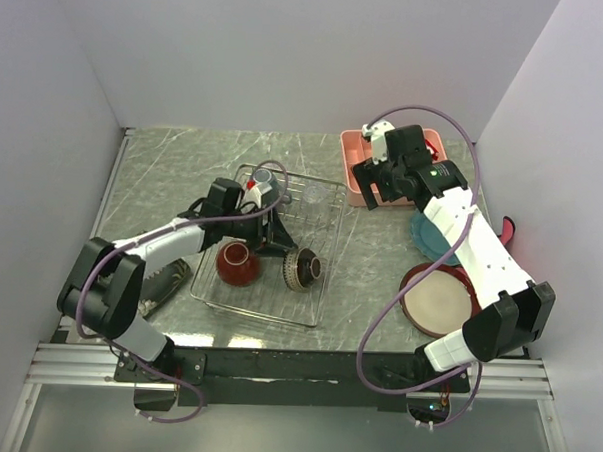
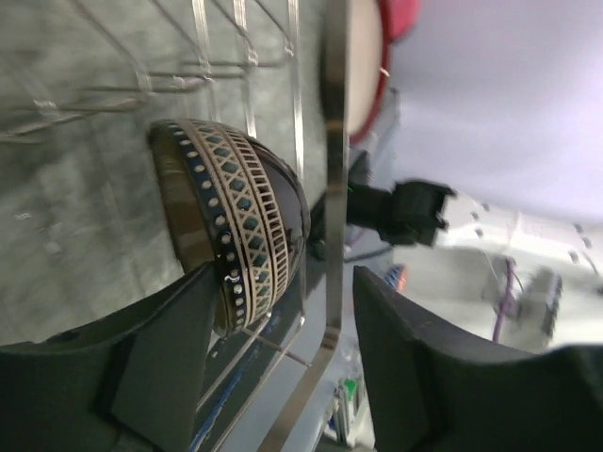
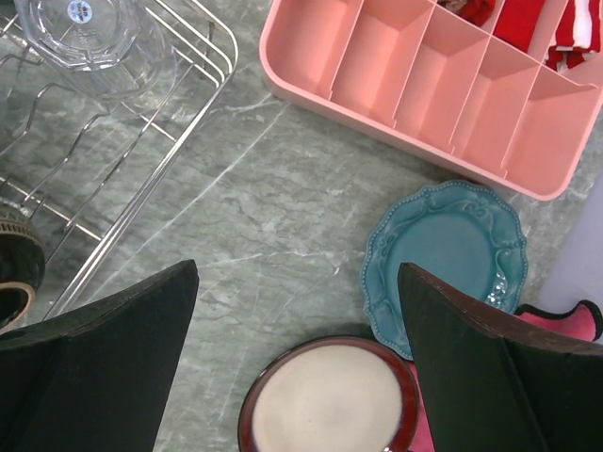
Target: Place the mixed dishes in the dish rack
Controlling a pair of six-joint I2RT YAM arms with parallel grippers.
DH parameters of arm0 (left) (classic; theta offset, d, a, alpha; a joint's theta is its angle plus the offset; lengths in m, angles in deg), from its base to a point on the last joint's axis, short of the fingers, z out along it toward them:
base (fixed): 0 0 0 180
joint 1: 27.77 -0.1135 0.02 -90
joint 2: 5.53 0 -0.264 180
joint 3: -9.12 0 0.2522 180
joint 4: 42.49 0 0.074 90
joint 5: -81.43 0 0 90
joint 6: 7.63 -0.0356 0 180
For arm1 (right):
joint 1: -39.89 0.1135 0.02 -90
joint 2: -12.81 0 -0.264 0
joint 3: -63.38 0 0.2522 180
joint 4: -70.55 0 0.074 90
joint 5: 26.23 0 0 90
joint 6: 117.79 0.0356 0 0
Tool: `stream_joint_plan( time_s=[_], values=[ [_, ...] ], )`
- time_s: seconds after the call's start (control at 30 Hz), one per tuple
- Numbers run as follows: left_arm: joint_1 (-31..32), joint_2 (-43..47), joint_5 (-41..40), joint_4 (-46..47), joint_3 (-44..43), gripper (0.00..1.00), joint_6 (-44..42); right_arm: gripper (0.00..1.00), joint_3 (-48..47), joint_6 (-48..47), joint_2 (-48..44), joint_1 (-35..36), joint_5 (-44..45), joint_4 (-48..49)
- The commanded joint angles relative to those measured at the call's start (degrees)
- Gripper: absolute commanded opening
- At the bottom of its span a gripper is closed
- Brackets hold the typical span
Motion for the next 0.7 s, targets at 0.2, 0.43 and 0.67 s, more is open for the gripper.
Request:
stream_joint_plan(
  time_s=[0.2,0.43,0.67],
  values=[
    [-2.14,4.82,-17.12,-31.41,-16.14,0.72,-15.89,0.94,-1.44,0.76,-0.97,-0.29,-1.69,-0.18],
    [-7.23,7.63,-25.1,-36.26,-25.81,0.73,-26.79,0.94,-1.18,1.28,-1.15,0.15,-5.73,-0.7],
    [-12.69,6.93,-35.66,-35.91,-30.22,0.74,-37.85,0.94,3.39,8.48,-2.56,0.5,-11.0,-1.58]
  ],
)
